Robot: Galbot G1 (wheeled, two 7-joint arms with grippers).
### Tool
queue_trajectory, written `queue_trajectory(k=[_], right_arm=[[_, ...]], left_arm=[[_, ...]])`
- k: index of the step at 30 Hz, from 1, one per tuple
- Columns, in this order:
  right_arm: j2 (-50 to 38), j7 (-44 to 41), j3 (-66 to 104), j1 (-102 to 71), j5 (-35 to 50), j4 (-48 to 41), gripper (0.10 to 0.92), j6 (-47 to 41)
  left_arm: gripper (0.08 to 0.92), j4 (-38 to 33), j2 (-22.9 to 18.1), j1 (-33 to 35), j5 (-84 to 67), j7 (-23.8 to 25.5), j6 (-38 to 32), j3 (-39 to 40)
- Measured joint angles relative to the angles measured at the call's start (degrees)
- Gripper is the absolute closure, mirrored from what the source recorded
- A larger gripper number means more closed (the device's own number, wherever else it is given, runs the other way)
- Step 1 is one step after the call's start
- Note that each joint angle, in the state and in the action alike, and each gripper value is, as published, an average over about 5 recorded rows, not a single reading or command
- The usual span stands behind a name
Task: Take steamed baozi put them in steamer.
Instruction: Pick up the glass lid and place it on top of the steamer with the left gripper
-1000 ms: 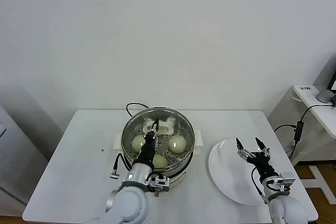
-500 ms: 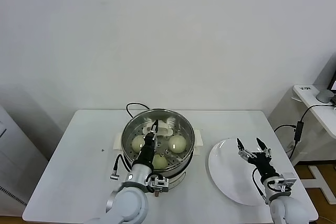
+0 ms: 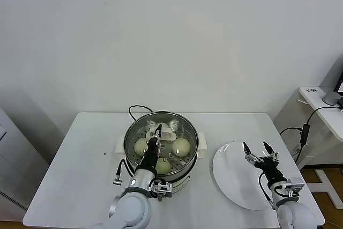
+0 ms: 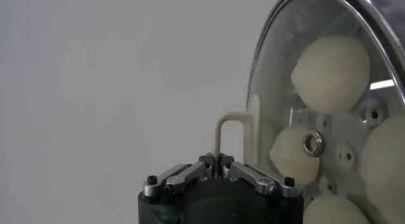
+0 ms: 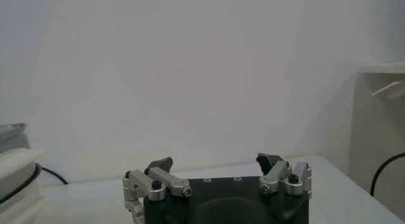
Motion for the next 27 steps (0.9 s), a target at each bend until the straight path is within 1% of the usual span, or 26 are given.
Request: queue_trajectory(k=[4, 9, 15, 19, 23, 27], right_arm=[[0.0, -0.1, 0.1, -0.1, 0.0, 0.0, 0.203, 0.1], [0.1, -0.4, 0.4, -0.2, 0.1, -0.2, 0.203, 0.2], [0.2, -0.9, 0.7, -0.1, 0.1, -0.5, 0.203, 0.5], [0.3, -1.3, 0.8, -0.1, 0.3, -0.7, 0.203, 0.7], [0.1, -1.6, 0.8, 0.0, 0.5, -0.8, 0.203, 0.8], [-0.2, -1.3, 0.5, -0.1, 0.8, -0.5, 0.203, 0.5]], left_arm=[[0.778, -0.3, 0.3, 0.6, -0.6, -0.6, 0.2, -0.3], [0.631, -2.0, 1.0, 2.1, -2.4, -0.8, -0.5, -1.3], [0.458, -7.0, 2.8, 5.4, -9.2, 0.1, -4.6, -4.6], [0.345, -10.6, 4.1, 7.2, -17.4, 1.2, -9.8, -8.5], [0.231, -13.3, 4.6, 7.7, -29.6, 2.3, -15.3, -13.5], [0.182, -15.0, 4.0, 8.0, -44.6, 2.5, -19.1, -19.4]])
